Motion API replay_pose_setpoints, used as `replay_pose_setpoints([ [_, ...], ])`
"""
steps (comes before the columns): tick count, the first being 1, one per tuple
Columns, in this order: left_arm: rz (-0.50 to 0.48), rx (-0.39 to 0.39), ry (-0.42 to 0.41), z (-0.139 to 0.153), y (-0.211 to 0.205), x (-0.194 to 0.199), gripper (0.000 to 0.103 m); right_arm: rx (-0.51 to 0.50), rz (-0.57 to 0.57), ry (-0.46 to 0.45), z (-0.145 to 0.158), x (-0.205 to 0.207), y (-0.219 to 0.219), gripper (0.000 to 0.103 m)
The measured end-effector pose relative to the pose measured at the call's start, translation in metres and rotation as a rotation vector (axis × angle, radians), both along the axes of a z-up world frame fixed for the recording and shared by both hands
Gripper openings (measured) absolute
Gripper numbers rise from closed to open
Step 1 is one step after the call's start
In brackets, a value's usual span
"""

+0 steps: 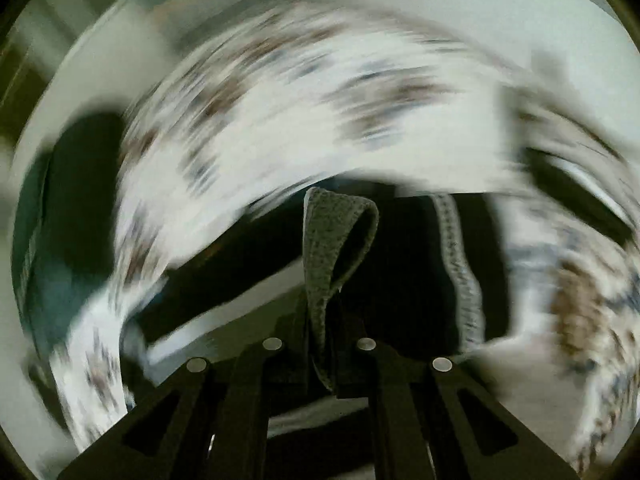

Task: Fold small clothes

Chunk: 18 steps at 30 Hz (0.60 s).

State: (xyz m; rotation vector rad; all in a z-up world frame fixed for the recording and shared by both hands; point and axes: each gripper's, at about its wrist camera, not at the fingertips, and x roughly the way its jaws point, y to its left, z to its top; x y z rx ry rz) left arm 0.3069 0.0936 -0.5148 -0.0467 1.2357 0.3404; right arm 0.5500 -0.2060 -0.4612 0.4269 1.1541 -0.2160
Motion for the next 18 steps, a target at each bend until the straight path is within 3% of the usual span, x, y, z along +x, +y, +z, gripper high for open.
replay_pose_setpoints([
  [3,0.028,0.014,0.005,-0.006,0.019,-0.002,0.103,-0.041,0.21,0.099,-0.053,0.043,0.124,0.007],
  [5,0.049,0.01,0.002,-0.009,0.032,-0.005,0.103,-0.095,0.334,0.137,-0.072,0.053,0.196,0.007],
  [7,0.067,0.015,0.004,-0.012,0.041,-0.008,0.103,-0.122,0.393,0.14,-0.083,0.048,0.235,0.007],
  [12,0.1,0.002,0.009,-0.016,0.059,-0.014,0.103,-0.192,0.451,0.192,-0.109,0.035,0.272,0.007],
  [14,0.113,-0.004,0.005,-0.014,0.068,-0.02,0.103,-0.126,0.458,0.21,-0.114,0.031,0.263,0.01],
  [15,0.119,-0.005,0.001,-0.011,0.072,-0.024,0.103,-0.054,0.468,0.218,-0.113,0.026,0.254,0.017],
  [18,0.147,-0.034,-0.009,0.002,0.09,-0.047,0.103,0.17,0.435,0.201,-0.096,-0.003,0.207,0.067],
])
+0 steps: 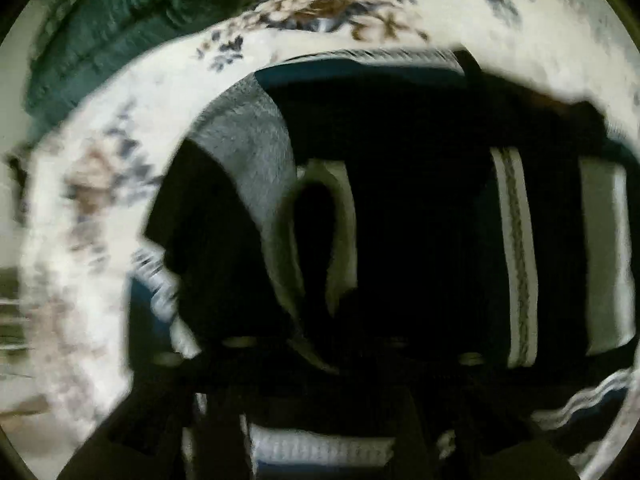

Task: Fold small clothes

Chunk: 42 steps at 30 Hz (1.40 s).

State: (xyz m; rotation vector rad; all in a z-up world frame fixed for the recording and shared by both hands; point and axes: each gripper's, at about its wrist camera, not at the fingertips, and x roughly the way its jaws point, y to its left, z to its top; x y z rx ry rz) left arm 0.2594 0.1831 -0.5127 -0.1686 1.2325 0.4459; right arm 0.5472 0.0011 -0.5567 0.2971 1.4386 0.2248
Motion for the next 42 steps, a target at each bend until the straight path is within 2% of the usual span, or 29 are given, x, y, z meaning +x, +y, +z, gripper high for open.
replay_pose_setpoints([
  [1,0.015,-0.018,-0.001,0.006,0.008,-0.013,0.103,0.027,-0.02,0.001,0.006,-0.012,-0.017,0.074],
  [5,0.067,-0.099,0.023,0.014,0.035,-0.056,0.103,-0.012,-0.106,0.054,0.02,-0.071,-0.087,0.075],
  [6,0.085,-0.126,0.032,0.013,0.042,-0.065,0.103,-0.017,-0.116,0.066,0.02,-0.073,-0.1,0.075],
  [8,0.129,-0.175,0.045,0.006,0.056,-0.084,0.103,-0.045,-0.152,0.093,0.017,-0.097,-0.13,0.075],
  [12,0.256,-0.294,0.054,-0.022,0.08,-0.105,0.103,-0.088,-0.197,0.143,-0.009,-0.12,-0.158,0.075],
  [14,0.322,-0.384,0.038,-0.038,0.092,-0.107,0.096,-0.099,-0.221,0.172,-0.02,-0.126,-0.163,0.075],
  [15,0.333,-0.423,0.014,-0.043,0.095,-0.105,0.083,-0.101,-0.23,0.177,-0.024,-0.13,-0.165,0.075],
  [16,0.339,-0.459,0.0,-0.048,0.095,-0.098,0.074,-0.107,-0.232,0.179,-0.027,-0.133,-0.166,0.075],
  [17,0.327,-0.499,-0.019,-0.049,0.094,-0.09,0.049,-0.12,-0.228,0.185,-0.03,-0.137,-0.166,0.075],
  [18,0.317,-0.516,-0.031,-0.049,0.092,-0.085,0.016,-0.126,-0.224,0.187,-0.031,-0.138,-0.165,0.075],
  [19,0.299,-0.52,-0.037,-0.048,0.089,-0.076,0.01,-0.132,-0.219,0.188,-0.032,-0.14,-0.165,0.075],
  [21,0.296,-0.527,-0.09,-0.036,0.091,-0.066,0.009,-0.146,-0.205,0.184,-0.031,-0.142,-0.163,0.075],
  [24,0.298,-0.479,-0.157,-0.011,0.106,-0.059,0.009,-0.15,-0.191,0.164,-0.024,-0.143,-0.159,0.075],
  [28,0.357,-0.402,-0.258,0.016,0.169,-0.047,0.009,-0.141,-0.177,0.125,-0.008,-0.142,-0.154,0.075],
  [31,0.396,-0.365,-0.322,0.022,0.213,-0.039,0.01,-0.13,-0.164,0.101,0.0,-0.14,-0.151,0.075],
  [34,0.425,-0.423,-0.371,0.016,0.245,-0.027,0.015,-0.131,-0.151,0.093,0.002,-0.142,-0.143,0.075],
  [37,0.484,-0.518,-0.379,0.001,0.256,-0.031,0.031,-0.114,-0.153,0.111,0.0,-0.145,-0.136,0.075],
  [38,0.516,-0.563,-0.38,-0.007,0.255,-0.039,0.049,-0.111,-0.154,0.114,-0.001,-0.146,-0.126,0.075],
  [39,0.539,-0.592,-0.376,-0.012,0.251,-0.045,0.06,-0.108,-0.153,0.116,-0.002,-0.148,-0.123,0.075],
  [42,0.618,-0.67,-0.377,-0.032,0.235,-0.073,0.06,-0.1,-0.156,0.127,-0.005,-0.156,-0.118,0.075],
])
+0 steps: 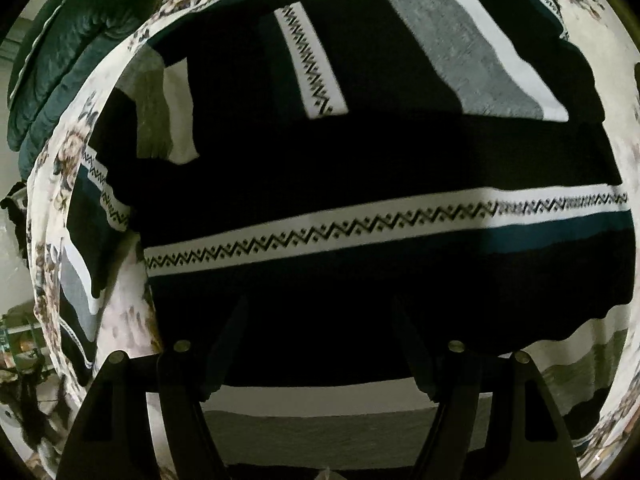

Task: Fold small clothes

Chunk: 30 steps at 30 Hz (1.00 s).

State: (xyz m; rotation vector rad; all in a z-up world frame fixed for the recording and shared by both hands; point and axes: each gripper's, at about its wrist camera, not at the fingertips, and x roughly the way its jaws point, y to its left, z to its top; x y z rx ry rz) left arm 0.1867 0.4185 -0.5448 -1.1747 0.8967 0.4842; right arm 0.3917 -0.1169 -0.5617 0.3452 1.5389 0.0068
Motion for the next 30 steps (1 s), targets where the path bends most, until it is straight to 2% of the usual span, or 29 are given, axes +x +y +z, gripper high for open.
replay_pose_setpoints([
  [3,0.055,-0.086,0.027,-0.025,-0.014,-0.017,0.06,0.018,-0.012,0.007,-0.008,0.006,0.008,0.075],
  [5,0.104,-0.169,-0.008,-0.041,-0.019,-0.015,0.06,0.015,-0.015,0.009,-0.013,0.012,0.014,0.075],
  [6,0.124,-0.184,-0.023,-0.045,-0.02,-0.012,0.06,0.014,-0.017,0.004,-0.015,0.013,0.013,0.075],
  [9,0.191,-0.146,-0.056,-0.046,-0.018,0.006,0.054,0.004,-0.022,-0.009,-0.017,0.016,0.009,0.075],
  [10,0.195,-0.101,-0.037,-0.043,-0.016,0.015,0.043,0.001,-0.026,-0.013,-0.017,0.018,0.006,0.075],
  [11,0.175,-0.039,-0.004,-0.037,-0.016,0.029,0.007,-0.001,-0.031,-0.017,-0.017,0.02,0.004,0.075],
  [14,0.095,0.093,0.043,-0.018,-0.021,0.061,0.006,-0.042,-0.039,-0.04,-0.012,0.03,-0.011,0.075],
  [16,0.03,0.178,0.039,0.003,-0.031,0.08,0.006,-0.055,-0.044,-0.062,-0.007,0.041,-0.02,0.075],
  [18,-0.055,0.301,0.042,0.03,-0.049,0.1,0.006,-0.063,-0.049,-0.081,-0.003,0.053,-0.032,0.075],
  [22,-0.237,0.469,0.003,0.081,-0.102,0.143,0.006,-0.055,-0.073,-0.11,0.002,0.076,-0.064,0.076],
  [25,-0.356,0.536,-0.03,0.104,-0.155,0.175,0.006,-0.043,-0.098,-0.128,0.003,0.091,-0.091,0.076],
  [26,-0.422,0.551,-0.049,0.111,-0.186,0.191,0.006,-0.042,-0.105,-0.133,0.003,0.095,-0.096,0.076],
  [30,-0.583,0.526,-0.107,0.117,-0.281,0.236,0.006,-0.009,-0.159,-0.134,0.005,0.101,-0.136,0.076],
])
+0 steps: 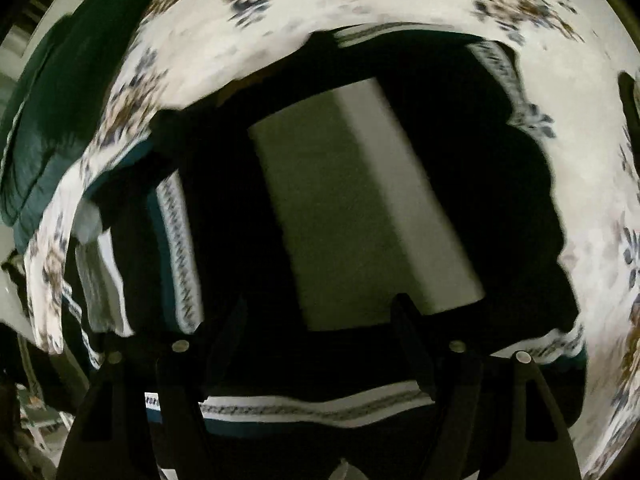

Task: Fold small clothes

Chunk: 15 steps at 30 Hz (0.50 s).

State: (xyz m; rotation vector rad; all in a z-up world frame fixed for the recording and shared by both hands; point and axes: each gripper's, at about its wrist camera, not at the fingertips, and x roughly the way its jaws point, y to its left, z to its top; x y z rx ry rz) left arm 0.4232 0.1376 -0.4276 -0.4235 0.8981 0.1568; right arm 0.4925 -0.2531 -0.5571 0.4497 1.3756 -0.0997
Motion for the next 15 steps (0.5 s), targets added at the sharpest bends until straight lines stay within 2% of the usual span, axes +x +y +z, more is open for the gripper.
replay_pose_setpoints([
  [3,-0.139,-0.055,-0.007,0.003,-0.096,0.025,0.006,0.018,-0.035,0.007,0.0,-0.011,-0.035,0.076],
  [6,-0.224,-0.102,-0.008,0.007,-0.163,0.039,0.007,0.016,-0.061,0.017,0.002,-0.031,-0.07,0.076],
  [8,-0.279,-0.126,0.009,0.01,-0.206,0.043,0.01,0.014,-0.079,0.028,0.004,-0.043,-0.094,0.076],
  [10,-0.302,-0.101,0.023,0.013,-0.23,0.046,0.02,0.023,-0.093,0.032,0.006,-0.05,-0.115,0.076],
  [11,-0.301,-0.071,0.022,0.016,-0.236,0.044,0.036,0.036,-0.101,0.034,0.008,-0.053,-0.125,0.076],
  [12,-0.3,-0.053,0.014,0.018,-0.236,0.041,0.057,0.053,-0.107,0.03,0.011,-0.055,-0.132,0.076],
  [13,-0.289,-0.029,-0.009,0.019,-0.229,0.037,0.07,0.075,-0.114,0.023,0.013,-0.055,-0.137,0.076],
  [14,-0.279,-0.012,-0.019,0.019,-0.22,0.034,0.093,0.094,-0.12,0.016,0.016,-0.053,-0.138,0.076],
  [15,-0.265,0.009,-0.023,0.017,-0.211,0.031,0.098,0.126,-0.126,0.003,0.021,-0.053,-0.14,0.076],
])
